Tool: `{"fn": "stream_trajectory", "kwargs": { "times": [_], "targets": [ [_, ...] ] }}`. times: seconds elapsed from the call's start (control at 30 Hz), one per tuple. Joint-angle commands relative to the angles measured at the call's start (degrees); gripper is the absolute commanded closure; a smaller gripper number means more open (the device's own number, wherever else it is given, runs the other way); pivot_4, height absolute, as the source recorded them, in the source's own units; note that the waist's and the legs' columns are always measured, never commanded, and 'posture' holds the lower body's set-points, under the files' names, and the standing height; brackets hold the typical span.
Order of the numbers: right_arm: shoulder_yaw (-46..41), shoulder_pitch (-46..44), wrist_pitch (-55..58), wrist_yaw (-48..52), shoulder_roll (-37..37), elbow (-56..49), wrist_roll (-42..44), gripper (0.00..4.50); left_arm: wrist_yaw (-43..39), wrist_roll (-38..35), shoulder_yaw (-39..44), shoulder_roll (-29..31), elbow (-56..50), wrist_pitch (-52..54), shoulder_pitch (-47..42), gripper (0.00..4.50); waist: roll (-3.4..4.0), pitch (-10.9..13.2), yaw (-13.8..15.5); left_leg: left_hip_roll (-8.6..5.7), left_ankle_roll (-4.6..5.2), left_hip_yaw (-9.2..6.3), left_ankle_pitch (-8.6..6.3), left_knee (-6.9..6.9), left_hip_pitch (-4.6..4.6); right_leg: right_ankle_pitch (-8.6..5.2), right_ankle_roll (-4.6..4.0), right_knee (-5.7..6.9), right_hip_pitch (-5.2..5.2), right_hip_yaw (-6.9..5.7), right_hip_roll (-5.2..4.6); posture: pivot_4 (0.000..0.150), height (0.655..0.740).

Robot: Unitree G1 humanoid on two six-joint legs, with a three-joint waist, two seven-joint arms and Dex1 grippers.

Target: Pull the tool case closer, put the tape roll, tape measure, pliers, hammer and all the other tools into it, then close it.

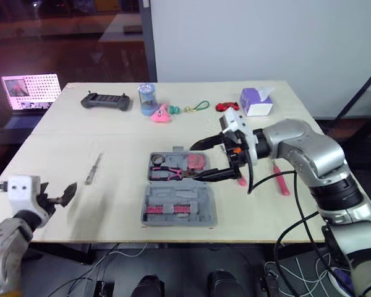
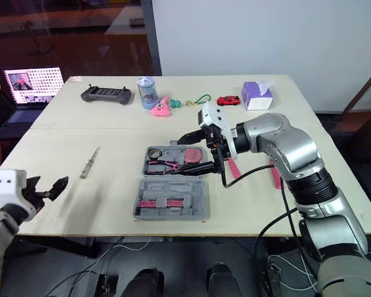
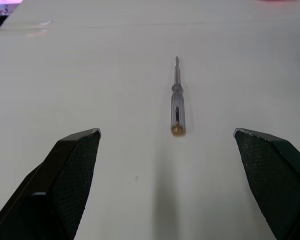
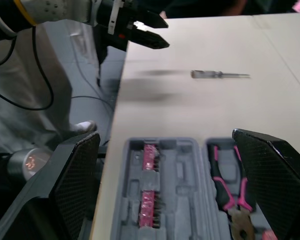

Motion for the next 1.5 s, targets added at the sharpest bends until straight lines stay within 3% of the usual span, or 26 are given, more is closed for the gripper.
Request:
{"fn": "stream_trajectory", "kwargs": {
  "times": [0.03,0.37,0.53,0.73,0.83,1.07,1.1,1.3,1.5],
  "targets": [
    [-3.29,1.15,1.20,-3.19,-1.22,-5.04,-0.27,0.02,-0.52,4.12,-4.40,2.45,13.81,-2.93,-9.27,0.00,-0.01,0.00,0.05,0.00,-0.03,-0.04,0.02,-0.01,-0.06,0.00,0.00,0.03,-0.07,-0.02,0.02,0.150,0.7400],
    [-9.55,10.13,3.22,-8.62,-6.00,-10.71,0.02,0.02,-3.39,14.15,-15.79,3.01,52.70,-16.54,-36.03,0.00,-0.07,-0.01,-0.20,-0.03,-0.33,0.00,0.19,0.02,-0.08,0.01,0.01,0.06,-0.08,-0.02,-0.01,0.150,0.7400],
    [-10.45,12.32,3.26,-10.61,-6.93,-12.41,-0.48,0.02,-1.57,17.13,-18.19,1.90,63.90,-20.74,-42.59,0.00,-0.08,-0.02,-1.19,-0.03,-0.33,-0.01,0.18,0.01,-0.09,0.01,0.02,0.11,-0.11,-0.01,0.00,0.150,0.7400],
    [-11.15,12.80,3.72,-12.44,-7.41,-13.07,-0.70,0.02,0.54,18.56,-18.58,1.14,70.28,-21.89,-45.74,0.00,-0.09,-0.01,-1.64,-0.03,-0.32,-0.01,0.19,0.01,-0.09,0.01,0.02,0.15,-0.14,0.00,0.01,0.150,0.7400],
    [-11.16,12.87,3.85,-12.81,-7.91,-13.08,-1.02,0.00,1.71,18.85,-18.15,1.30,71.33,-21.21,-46.09,0.66,-0.09,-0.01,-1.49,-0.04,-0.32,-0.02,0.18,0.03,-0.09,0.01,0.02,0.16,-0.13,0.00,0.00,0.150,0.7400],
    [-10.53,13.24,3.55,-13.32,-8.19,-12.70,-1.90,0.00,1.33,17.92,-16.87,2.90,70.84,-19.20,-44.94,4.15,-0.08,-0.01,-1.69,-0.03,-0.32,-0.02,0.19,0.02,-0.07,0.01,0.02,0.19,-0.14,0.00,0.01,0.150,0.7400],
    [-10.33,13.23,3.42,-13.32,-8.17,-12.54,-2.14,0.00,0.71,17.66,-16.75,2.88,70.50,-18.84,-44.77,4.49,-0.08,-0.02,-1.69,-0.03,-0.32,-0.02,0.19,0.02,-0.07,0.01,0.02,0.19,-0.14,0.00,0.01,0.150,0.7400],
    [-8.84,12.04,2.30,-12.88,-7.69,-10.42,-3.85,0.00,-5.81,15.15,-16.01,1.99,65.41,-15.03,-44.71,4.49,-0.08,-0.01,-1.47,-0.03,-0.33,-0.02,0.19,0.03,-0.08,0.01,0.02,0.18,-0.13,0.00,0.00,0.150,0.7400],
    [-8.07,11.63,1.99,-12.79,-6.99,-9.81,-4.48,0.00,-12.48,12.25,-19.12,-0.67,42.97,0.52,-34.23,4.49,-0.07,-0.02,-1.60,-0.03,-0.35,-0.03,0.20,0.04,-0.11,0.01,0.02,0.18,-0.13,0.01,0.00,0.150,0.7400]
  ]
}}
